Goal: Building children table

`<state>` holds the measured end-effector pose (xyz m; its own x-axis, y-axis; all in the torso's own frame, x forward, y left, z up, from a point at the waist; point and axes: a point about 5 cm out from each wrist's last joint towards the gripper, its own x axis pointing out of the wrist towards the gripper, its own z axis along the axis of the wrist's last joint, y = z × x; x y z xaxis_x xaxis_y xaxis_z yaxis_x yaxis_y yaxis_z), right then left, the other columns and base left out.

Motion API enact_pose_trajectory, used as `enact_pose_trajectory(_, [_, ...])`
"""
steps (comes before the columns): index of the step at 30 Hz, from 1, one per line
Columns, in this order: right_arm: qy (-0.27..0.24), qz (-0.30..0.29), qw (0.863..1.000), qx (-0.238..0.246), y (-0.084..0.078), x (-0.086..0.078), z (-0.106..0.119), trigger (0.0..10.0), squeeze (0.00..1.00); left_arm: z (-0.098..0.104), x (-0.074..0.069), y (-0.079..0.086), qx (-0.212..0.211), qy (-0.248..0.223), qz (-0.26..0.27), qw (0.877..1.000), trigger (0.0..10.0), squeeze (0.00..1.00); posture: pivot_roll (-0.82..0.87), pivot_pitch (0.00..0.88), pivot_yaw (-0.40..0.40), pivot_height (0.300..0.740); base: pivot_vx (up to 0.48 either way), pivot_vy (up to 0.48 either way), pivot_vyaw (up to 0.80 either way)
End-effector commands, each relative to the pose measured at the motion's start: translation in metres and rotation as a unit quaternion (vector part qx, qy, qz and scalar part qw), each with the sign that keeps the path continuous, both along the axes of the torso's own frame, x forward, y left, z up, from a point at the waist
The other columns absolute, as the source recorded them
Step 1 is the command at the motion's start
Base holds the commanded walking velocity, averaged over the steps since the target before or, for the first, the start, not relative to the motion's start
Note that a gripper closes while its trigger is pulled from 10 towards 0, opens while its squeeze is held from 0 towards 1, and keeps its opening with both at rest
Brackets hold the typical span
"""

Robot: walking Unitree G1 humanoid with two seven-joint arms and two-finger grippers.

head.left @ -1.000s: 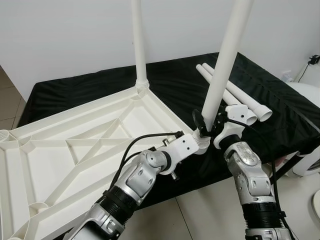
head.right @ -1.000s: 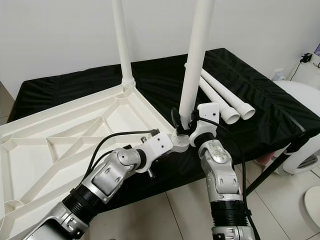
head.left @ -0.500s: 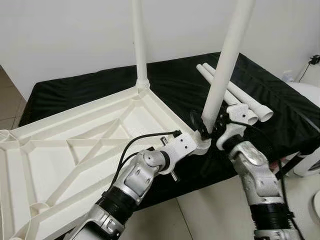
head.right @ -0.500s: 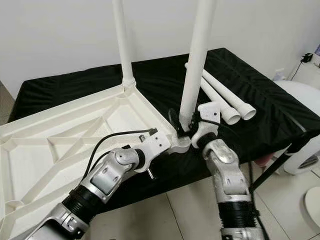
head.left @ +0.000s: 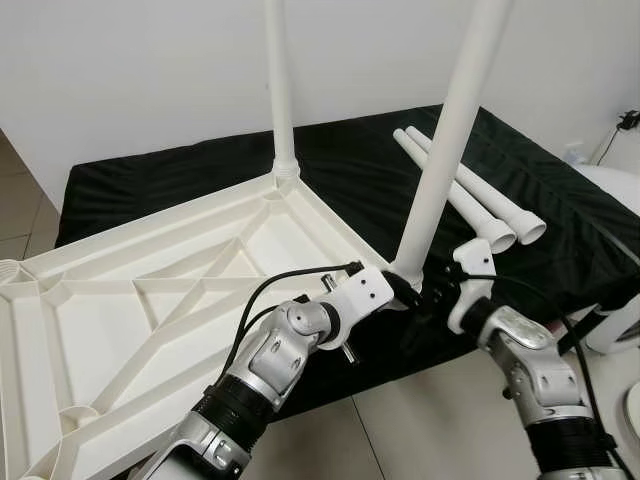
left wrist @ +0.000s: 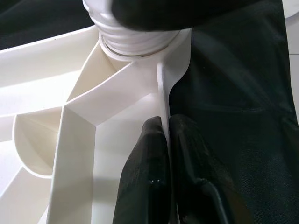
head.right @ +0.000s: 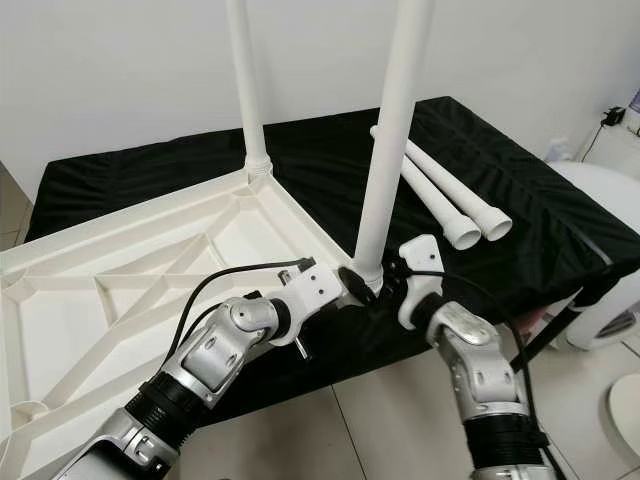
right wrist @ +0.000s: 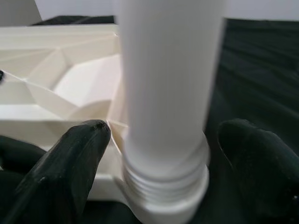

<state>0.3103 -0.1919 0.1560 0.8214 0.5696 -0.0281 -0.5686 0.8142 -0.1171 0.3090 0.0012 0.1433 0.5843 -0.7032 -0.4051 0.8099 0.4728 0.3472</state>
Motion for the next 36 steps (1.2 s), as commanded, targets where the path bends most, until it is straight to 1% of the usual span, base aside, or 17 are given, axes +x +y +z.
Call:
enact_pose_trajectory(1, [-0.003, 0.012, 1.0, -0.001, 0.0, 0.001, 0.001, 10.0, 0.0, -0.006, 0.008, 0.012, 0.021, -0.036, 0.074, 0.996, 10.0, 0.0, -0.15, 0.062, 0.049, 0.74, 0.0, 0.0, 0.0])
enact_pose_trajectory(3, [-0.002, 0.021, 1.0, -0.008, -0.001, 0.001, 0.001, 10.0, 0.0, -0.006, 0.008, 0.012, 0.021, -0.036, 0.074, 0.996, 10.0, 0.0, -0.15, 0.065, 0.05, 0.74, 0.0, 0.0, 0.0])
enact_pose_trajectory(6, [-0.009, 0.025, 0.999, -0.031, -0.011, 0.008, 0.002, 10.0, 0.0, -0.005, 0.008, 0.012, 0.02, -0.037, 0.074, 0.996, 10.0, 0.0, -0.15, 0.07, 0.051, 0.74, 0.0, 0.0, 0.0])
enact_pose_trajectory(8, [-0.013, 0.024, 0.999, -0.035, -0.013, 0.011, 0.003, 10.0, 0.0, -0.005, 0.008, 0.012, 0.02, -0.037, 0.074, 0.996, 10.0, 0.0, -0.15, 0.07, 0.051, 0.74, 0.0, 0.0, 0.0])
enact_pose_trajectory(14, [-0.03, 0.028, 0.998, -0.045, -0.017, 0.02, 0.008, 10.0, 0.0, -0.004, 0.008, 0.013, 0.02, -0.038, 0.074, 0.996, 10.0, 0.0, -0.15, 0.078, 0.051, 0.74, 0.0, 0.0, 0.0])
enact_pose_trajectory(22, [-0.038, 0.05, 0.997, -0.044, -0.011, 0.03, 0.01, 10.0, 0.0, -0.001, 0.008, 0.013, 0.018, -0.039, 0.073, 0.996, 10.0, 0.0, -0.14, 0.084, 0.059, 0.74, 0.0, 0.0, 0.0])
enact_pose_trajectory(29, [-0.041, 0.063, 0.996, -0.045, -0.008, 0.033, 0.009, 10.0, 0.0, 0.0, 0.008, 0.013, 0.018, -0.04, 0.072, 0.996, 10.0, 0.0, -0.14, 0.084, 0.06, 0.74, 0.0, 0.0, 0.0])
enact_pose_trajectory(32, [-0.043, 0.082, 0.995, -0.047, -0.003, 0.036, 0.008, 10.0, 0.0, 0.001, 0.008, 0.013, 0.018, -0.042, 0.069, 0.997, 10.0, 0.0, -0.13, 0.083, 0.062, 0.74, 0.0, 0.0, 0.0])
enact_pose_trajectory(36, [-0.038, 0.102, 0.993, -0.037, 0.004, 0.039, 0.006, 10.0, 0.0, 0.003, 0.007, 0.012, 0.017, -0.043, 0.066, 0.997, 10.0, 0.0, -0.13, 0.083, 0.059, 0.74, 0.0, 0.0, 0.0])
